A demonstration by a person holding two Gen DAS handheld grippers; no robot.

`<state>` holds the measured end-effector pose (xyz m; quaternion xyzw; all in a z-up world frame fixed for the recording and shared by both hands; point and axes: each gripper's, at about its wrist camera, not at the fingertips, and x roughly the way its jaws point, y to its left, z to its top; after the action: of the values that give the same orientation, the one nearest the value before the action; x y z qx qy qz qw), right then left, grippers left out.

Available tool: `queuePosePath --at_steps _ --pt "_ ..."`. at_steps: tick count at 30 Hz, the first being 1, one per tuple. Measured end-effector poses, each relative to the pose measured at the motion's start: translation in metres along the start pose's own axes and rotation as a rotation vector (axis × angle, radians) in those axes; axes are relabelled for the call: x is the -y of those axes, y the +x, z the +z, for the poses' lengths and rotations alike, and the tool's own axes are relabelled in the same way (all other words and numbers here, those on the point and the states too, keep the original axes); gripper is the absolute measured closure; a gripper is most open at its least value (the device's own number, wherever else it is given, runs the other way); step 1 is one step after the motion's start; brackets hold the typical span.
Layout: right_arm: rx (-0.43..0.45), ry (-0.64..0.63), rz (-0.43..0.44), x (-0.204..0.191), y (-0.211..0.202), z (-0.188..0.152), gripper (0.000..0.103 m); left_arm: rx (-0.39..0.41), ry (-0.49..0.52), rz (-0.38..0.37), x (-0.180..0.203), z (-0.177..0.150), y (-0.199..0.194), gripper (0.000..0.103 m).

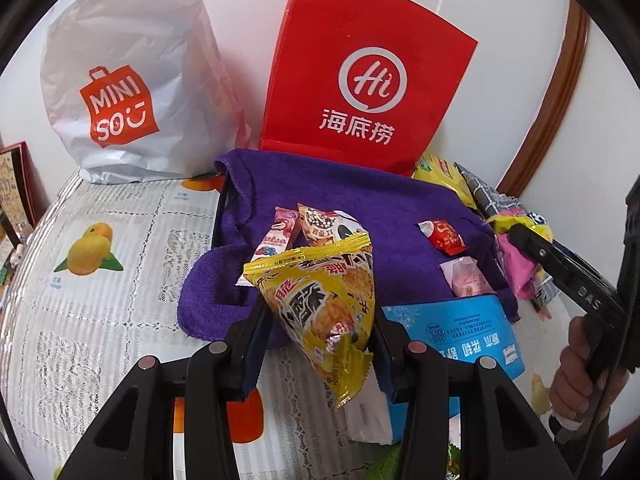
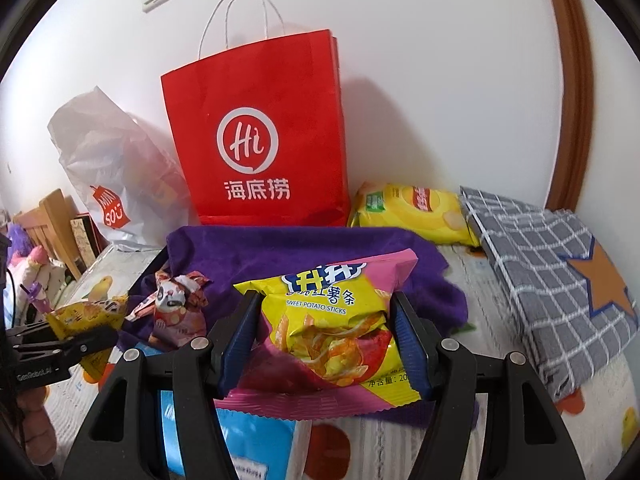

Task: Organize snacks
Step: 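Lower the potato-stick bag onto the towel and open right tool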

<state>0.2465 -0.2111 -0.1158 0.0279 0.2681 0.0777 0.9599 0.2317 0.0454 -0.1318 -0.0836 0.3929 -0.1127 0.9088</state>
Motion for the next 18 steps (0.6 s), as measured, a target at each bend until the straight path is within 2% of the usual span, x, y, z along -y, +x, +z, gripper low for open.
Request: queuePosePath --at_steps 9,18 --pt "-0.047 0.011 0.005 -0.007 0.032 0.014 0.039 -0.016 -0.054 -0.007 -0.012 0.004 0.001 0.059" --pt "-0.184 0.013 0.057 -0.010 0.075 0.005 0.039 -0.064 -0.089 -0.027 -0.017 0.006 0.011 0.059"
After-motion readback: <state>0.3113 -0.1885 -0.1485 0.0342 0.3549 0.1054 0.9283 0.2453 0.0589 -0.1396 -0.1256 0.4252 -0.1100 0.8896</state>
